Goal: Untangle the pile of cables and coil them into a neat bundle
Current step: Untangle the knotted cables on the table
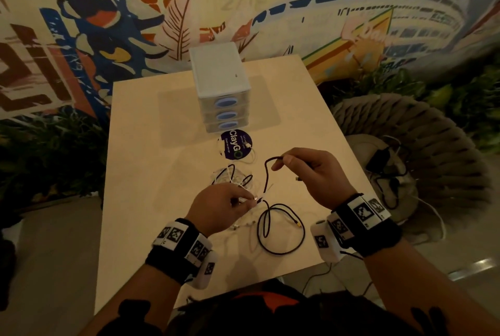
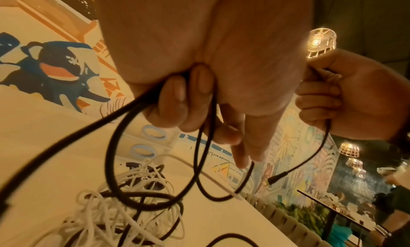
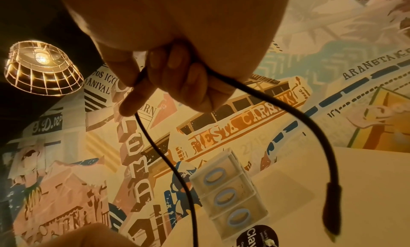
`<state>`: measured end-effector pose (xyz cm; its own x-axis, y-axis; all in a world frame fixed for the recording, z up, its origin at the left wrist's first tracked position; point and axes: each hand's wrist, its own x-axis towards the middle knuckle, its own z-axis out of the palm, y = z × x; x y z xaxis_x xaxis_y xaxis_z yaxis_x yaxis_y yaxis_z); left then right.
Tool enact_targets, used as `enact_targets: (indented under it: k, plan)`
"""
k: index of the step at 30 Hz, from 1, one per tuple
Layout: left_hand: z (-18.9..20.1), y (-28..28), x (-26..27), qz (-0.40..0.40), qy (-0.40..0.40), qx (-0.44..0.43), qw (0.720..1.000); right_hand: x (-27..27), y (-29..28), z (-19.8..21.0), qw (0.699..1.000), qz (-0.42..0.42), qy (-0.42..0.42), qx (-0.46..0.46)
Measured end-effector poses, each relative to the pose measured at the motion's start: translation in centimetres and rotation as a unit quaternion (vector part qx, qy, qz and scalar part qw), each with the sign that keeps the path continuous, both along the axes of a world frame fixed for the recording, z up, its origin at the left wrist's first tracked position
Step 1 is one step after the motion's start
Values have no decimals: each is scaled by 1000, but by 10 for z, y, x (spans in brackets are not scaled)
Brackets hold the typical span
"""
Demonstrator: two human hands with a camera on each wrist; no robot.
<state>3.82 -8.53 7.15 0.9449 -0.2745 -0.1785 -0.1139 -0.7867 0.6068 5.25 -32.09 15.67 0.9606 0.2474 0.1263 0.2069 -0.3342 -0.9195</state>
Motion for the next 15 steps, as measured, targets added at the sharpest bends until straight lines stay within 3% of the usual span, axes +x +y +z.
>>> enact_targets:
  k: [4, 8, 15]
  plan:
    - [-3, -7, -5, 11, -19, 0, 1000, 2, 6, 0, 1000, 16, 5, -1]
    - [0, -10, -4, 113, 8, 34, 993, 2, 10, -1, 999, 42, 21, 13]
    - [-8, -3, -2, 39, -7, 30, 999, 2, 17, -3, 998, 45, 30, 8]
